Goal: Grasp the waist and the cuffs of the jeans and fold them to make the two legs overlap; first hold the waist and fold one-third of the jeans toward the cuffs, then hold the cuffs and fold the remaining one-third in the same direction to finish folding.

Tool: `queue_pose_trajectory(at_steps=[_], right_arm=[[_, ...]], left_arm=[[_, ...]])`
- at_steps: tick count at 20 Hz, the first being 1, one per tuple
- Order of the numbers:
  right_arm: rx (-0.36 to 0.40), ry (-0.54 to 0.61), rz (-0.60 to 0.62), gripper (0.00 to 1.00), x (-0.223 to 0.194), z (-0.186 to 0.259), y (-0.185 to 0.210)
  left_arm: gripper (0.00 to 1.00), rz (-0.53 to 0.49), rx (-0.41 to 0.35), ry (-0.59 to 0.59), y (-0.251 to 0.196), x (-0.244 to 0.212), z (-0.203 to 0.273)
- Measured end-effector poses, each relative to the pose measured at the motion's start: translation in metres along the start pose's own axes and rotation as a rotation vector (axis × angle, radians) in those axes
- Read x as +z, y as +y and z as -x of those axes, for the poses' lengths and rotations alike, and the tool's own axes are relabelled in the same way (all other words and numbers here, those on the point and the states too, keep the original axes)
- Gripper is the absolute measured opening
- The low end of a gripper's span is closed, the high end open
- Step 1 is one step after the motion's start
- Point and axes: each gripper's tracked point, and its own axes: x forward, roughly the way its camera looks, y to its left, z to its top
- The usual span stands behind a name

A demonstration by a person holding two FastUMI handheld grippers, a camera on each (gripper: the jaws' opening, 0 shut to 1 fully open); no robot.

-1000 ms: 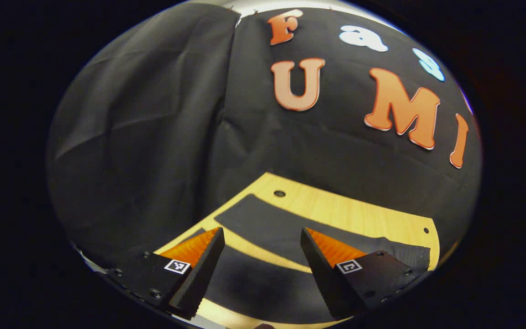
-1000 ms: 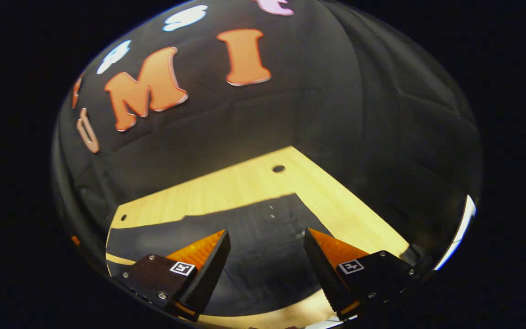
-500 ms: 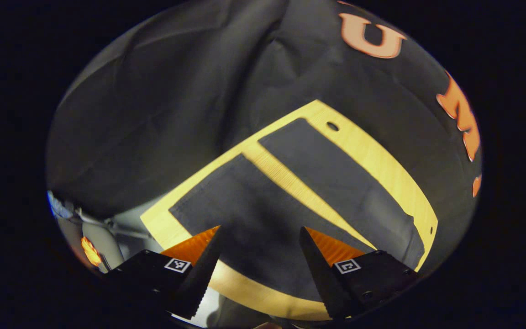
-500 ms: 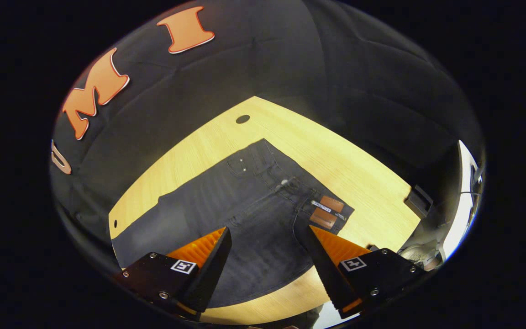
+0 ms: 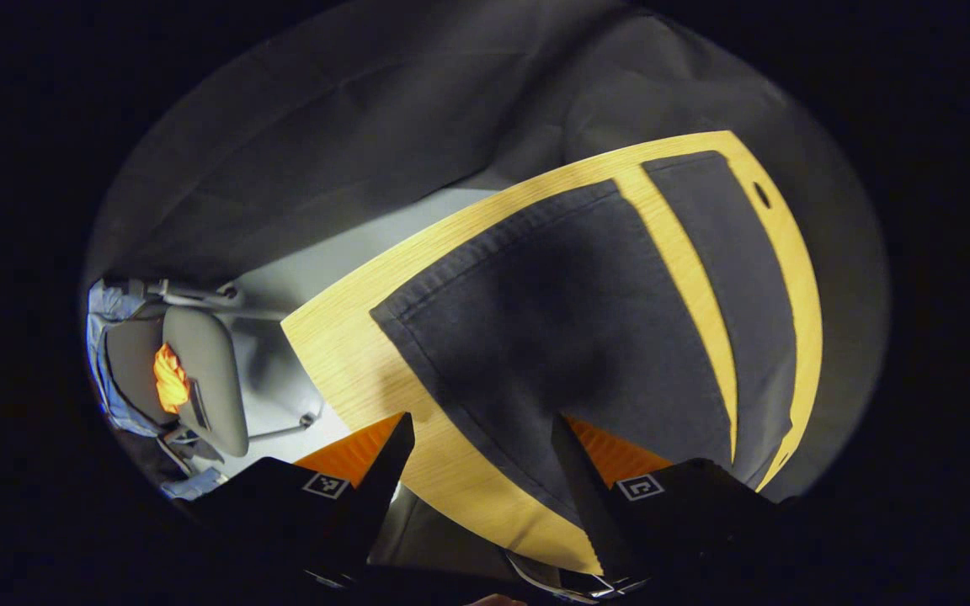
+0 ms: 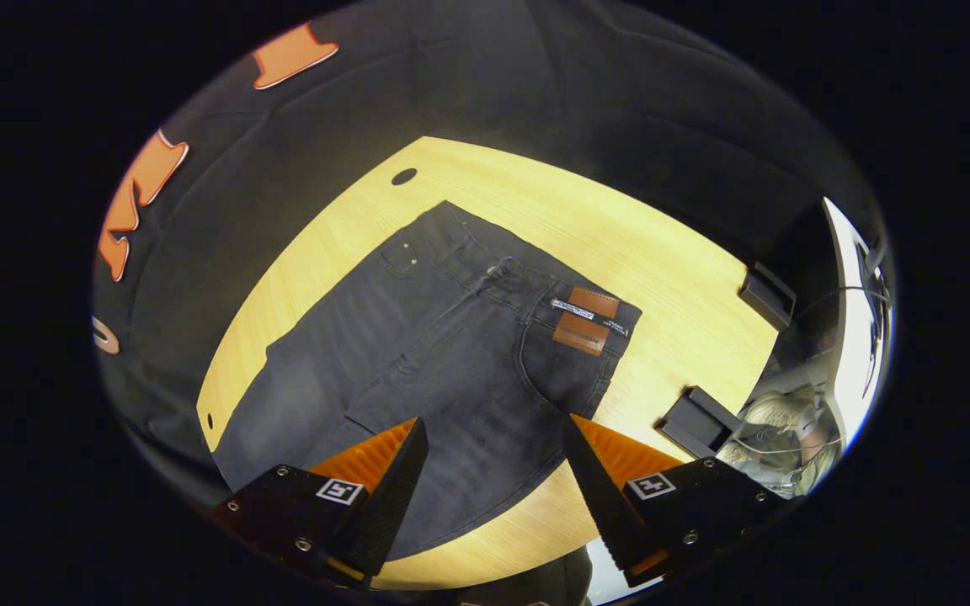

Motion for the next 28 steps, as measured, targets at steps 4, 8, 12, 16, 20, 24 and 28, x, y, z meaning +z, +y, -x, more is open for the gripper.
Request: queue_pose_trajectory(at_steps=[4, 8, 12, 16, 20, 24, 28], right_arm=[[-0.038, 0.048, -0.004, 0.98, 0.012, -0.029, -0.019], [-0.068, 0.086, -0.081, 0.98, 0.019, -0.052, -0.039], [-0.109, 0.125, -0.154, 0.98, 0.016, -0.069, -0.061], [-0.168, 0.160, -0.126, 0.96, 0.015, -0.077, -0.069], [-0.283, 0.168, -0.109, 0.77, 0.013, -0.078, -0.083], [-0.200, 0.140, -0.231, 0.28, 0.019, -0.074, -0.076], [0.066, 0.164, -0.594, 0.10, 0.019, -0.082, -0.054]], left_arm=[[0.98, 0.100, 0.046, 0.026, 0.004, 0.005, -0.017], [0.98, 0.186, 0.065, 0.042, 0.008, 0.002, -0.033], [0.98, 0.209, 0.067, 0.039, 0.005, 0.003, -0.028], [0.93, 0.242, 0.072, 0.018, 0.004, 0.004, -0.025], [0.78, 0.219, 0.068, -0.022, -0.008, 0.008, -0.024], [0.11, 0.192, 0.023, -0.090, -0.020, 0.017, -0.028], [0.01, 0.212, -0.130, -0.112, -0.024, 0.018, -0.025]])
